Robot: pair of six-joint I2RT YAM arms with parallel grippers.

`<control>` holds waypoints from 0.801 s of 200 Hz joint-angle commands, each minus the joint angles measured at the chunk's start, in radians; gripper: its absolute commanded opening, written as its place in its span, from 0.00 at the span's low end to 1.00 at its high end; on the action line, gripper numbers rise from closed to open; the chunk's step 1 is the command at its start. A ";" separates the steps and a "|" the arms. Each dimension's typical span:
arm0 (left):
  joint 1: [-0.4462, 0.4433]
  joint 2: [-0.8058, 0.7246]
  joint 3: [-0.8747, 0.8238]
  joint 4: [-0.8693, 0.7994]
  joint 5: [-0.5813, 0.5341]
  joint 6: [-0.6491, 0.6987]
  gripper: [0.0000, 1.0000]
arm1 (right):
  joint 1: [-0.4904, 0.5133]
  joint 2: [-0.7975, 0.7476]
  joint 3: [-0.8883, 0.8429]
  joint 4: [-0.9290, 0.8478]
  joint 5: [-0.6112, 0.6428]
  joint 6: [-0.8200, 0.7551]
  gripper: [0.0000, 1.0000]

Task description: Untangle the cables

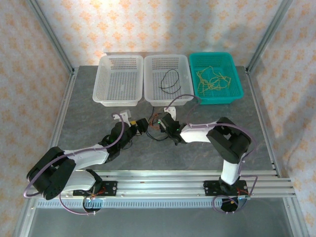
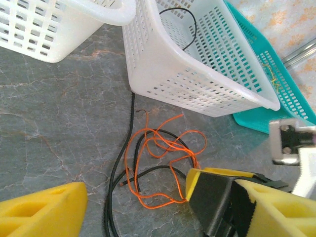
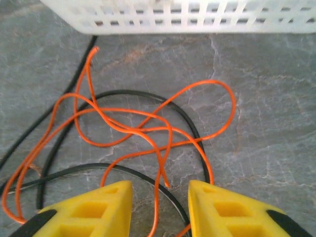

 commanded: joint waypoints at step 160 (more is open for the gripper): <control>0.188 -0.009 0.159 -0.075 0.337 0.121 0.79 | -0.008 -0.311 -0.023 -0.086 -0.014 -0.230 0.00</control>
